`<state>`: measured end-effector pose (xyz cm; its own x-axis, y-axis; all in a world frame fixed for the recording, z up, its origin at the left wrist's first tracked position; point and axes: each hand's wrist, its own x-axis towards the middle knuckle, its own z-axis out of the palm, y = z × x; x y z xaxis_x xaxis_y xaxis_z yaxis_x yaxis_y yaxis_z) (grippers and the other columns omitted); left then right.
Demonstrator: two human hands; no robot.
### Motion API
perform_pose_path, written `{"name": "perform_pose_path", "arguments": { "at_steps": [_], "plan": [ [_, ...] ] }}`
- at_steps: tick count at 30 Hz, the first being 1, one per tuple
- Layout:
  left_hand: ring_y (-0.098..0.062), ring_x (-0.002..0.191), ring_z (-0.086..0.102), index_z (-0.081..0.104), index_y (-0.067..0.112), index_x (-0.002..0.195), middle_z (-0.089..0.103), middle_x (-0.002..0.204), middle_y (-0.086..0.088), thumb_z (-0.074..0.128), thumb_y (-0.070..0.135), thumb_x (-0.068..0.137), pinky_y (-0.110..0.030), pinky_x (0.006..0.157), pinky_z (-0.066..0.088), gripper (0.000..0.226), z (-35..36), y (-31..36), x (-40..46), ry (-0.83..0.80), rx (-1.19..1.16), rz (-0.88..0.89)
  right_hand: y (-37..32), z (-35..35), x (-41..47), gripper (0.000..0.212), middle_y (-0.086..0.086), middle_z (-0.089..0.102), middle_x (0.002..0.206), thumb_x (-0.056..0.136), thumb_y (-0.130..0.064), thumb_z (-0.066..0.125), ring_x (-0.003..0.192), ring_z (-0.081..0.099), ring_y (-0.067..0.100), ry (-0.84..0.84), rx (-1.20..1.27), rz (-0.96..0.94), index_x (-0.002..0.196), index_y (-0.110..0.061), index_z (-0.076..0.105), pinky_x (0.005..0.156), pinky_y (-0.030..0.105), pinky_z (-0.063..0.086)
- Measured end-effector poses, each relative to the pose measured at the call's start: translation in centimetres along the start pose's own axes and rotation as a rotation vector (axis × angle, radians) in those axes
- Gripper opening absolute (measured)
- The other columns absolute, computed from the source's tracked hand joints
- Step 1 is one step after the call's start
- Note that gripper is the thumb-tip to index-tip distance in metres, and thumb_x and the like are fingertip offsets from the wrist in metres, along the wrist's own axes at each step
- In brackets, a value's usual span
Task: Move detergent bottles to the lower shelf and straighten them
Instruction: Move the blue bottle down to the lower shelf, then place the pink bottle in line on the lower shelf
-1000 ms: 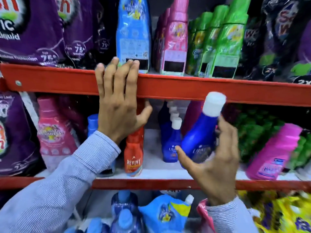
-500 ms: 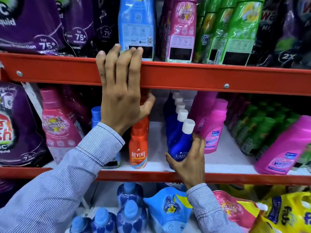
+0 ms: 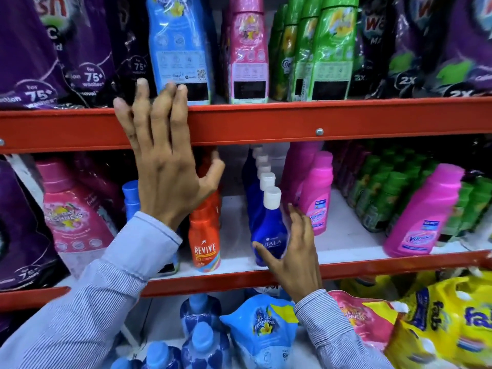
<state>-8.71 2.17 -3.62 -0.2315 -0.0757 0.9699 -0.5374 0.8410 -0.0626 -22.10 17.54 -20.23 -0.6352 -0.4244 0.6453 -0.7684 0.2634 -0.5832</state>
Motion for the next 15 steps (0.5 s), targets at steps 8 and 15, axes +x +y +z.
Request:
{"name": "perform_pose_path", "arguments": {
  "at_steps": [8, 15],
  "plan": [
    [-0.038, 0.147, 0.038, 0.058, 0.007, 0.139, 0.048, 0.154, -0.013, 0.065, 0.031, 0.085, -0.066, 0.12, 0.027, 0.06, 0.0, 9.9, -11.1, -0.234, -0.448, 0.183, 5.6, -6.3, -0.2, 0.065, 0.012, 0.05, 0.141, 0.081, -0.023, 0.075, 0.13, 0.045, 0.025, 0.302, -0.072, 0.039, 0.137, -0.007, 0.045, 0.115, 0.03, 0.034],
    [-0.025, 0.131, 0.06, 0.058, 0.014, 0.137, 0.061, 0.143, -0.005, 0.052, 0.04, 0.088, -0.038, 0.118, 0.03, 0.056, 4.5, 15.3, -18.4, -0.729, -0.582, 0.286, 12.5, -11.4, -0.1, 0.086, 0.024, 0.046, 0.137, 0.072, -0.034, 0.081, 0.128, 0.041, 0.039, 0.601, -0.163, 0.364, 0.138, -0.001, 0.037, 0.111, 0.05, 0.034]
  ]
}}
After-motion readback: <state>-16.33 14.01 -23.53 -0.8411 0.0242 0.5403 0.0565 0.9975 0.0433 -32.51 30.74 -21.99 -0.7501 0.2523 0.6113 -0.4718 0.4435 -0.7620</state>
